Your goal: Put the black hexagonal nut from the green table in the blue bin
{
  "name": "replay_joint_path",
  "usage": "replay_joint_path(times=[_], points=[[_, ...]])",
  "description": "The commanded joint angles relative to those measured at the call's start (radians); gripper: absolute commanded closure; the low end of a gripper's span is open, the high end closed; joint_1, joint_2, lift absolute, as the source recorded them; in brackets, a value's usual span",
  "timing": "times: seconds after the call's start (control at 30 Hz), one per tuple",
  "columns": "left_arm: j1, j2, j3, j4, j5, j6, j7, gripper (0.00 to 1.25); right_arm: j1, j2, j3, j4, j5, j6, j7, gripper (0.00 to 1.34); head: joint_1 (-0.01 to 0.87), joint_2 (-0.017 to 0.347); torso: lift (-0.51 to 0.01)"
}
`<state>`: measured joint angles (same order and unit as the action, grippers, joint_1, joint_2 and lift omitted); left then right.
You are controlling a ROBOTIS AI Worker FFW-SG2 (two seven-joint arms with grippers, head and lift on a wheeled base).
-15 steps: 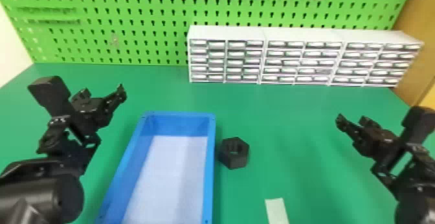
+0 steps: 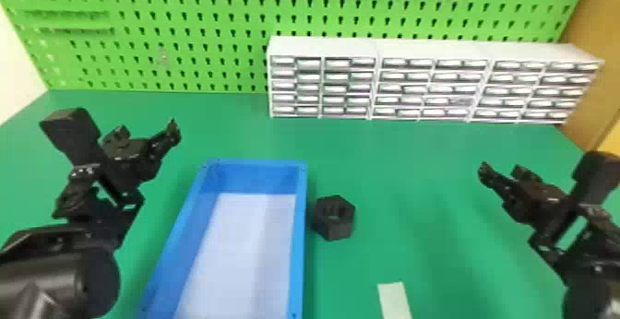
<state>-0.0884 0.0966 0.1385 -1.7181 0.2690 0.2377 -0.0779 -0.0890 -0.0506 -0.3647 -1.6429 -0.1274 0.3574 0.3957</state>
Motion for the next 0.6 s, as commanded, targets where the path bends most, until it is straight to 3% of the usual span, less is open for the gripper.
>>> replay_joint_path(times=[0.0, 0.57], points=[[-0.001, 0.000, -0.002, -0.002, 0.001, 0.000, 0.000, 0.26, 0.000, 0.000, 0.000, 0.000, 0.000, 0.000, 0.000, 0.52, 0.666, 0.032, -0.100], [0.006, 0.000, 0.007, -0.006, 0.001, 0.000, 0.001, 0.26, -0.011, -0.003, -0.019, -0.003, -0.001, 0.029, 0.000, 0.52, 0.666, 0.032, -0.100]])
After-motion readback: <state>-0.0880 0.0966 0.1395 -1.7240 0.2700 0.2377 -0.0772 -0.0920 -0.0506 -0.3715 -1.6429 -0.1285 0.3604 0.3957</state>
